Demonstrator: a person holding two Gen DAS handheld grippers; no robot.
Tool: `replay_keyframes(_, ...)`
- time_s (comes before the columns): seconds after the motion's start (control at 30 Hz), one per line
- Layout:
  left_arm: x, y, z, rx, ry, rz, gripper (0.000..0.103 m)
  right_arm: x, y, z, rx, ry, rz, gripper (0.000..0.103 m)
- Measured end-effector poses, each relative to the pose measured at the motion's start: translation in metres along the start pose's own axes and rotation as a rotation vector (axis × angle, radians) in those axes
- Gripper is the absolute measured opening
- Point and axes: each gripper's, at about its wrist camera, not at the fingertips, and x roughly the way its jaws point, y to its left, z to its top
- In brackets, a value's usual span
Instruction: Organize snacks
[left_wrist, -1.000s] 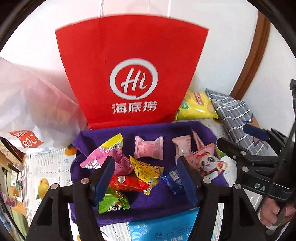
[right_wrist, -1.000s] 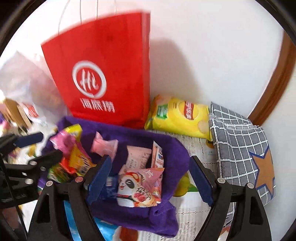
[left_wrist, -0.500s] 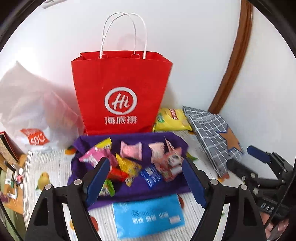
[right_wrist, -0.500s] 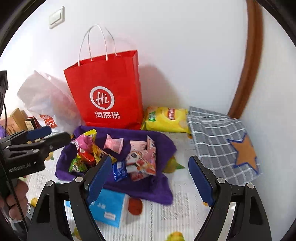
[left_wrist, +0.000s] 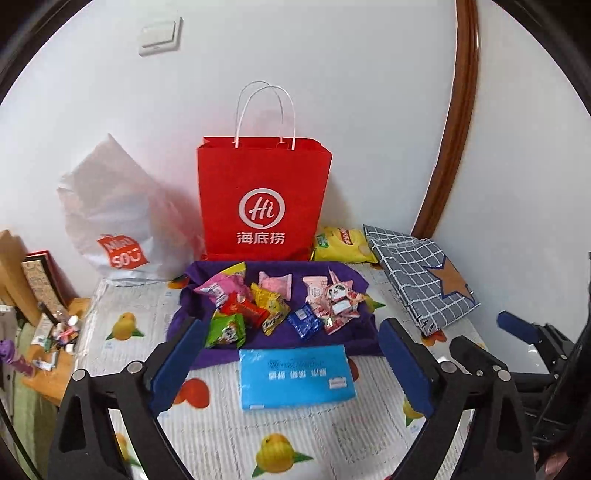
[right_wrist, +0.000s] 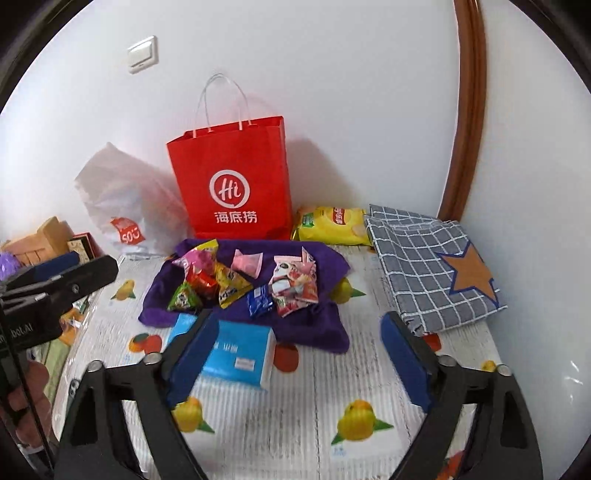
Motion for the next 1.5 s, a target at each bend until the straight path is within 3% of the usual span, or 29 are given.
replay_keyframes(0.27, -0.039, -0.017, -0.034, 0.019, -0.03, 0.063, 0.097, -0.04, -0.006, -0.029, 0.043, -0.045, -0.015, 0.103)
replay_keyframes(0.33, -0.049, -0.019, -0.042, 0.021, -0.044, 0.08, 0.098, -0.05, -0.004, -0.039, 0.028, -0.049, -0.056, 0.103)
replay_keyframes(0.7, -0.089, -0.02, -0.068, -0.006, -0.102, 0.143, 0.099, -0.09, -0.006, -0.063, 0.019, -0.079, -0.056, 0.103)
replay_keyframes(1.5, -0.093, -0.02, -0.07, 0.0, -0.103, 0.133, 0.1, -0.096, -0.002, -0.066, 0.015, -0.101, -0.054, 0.103)
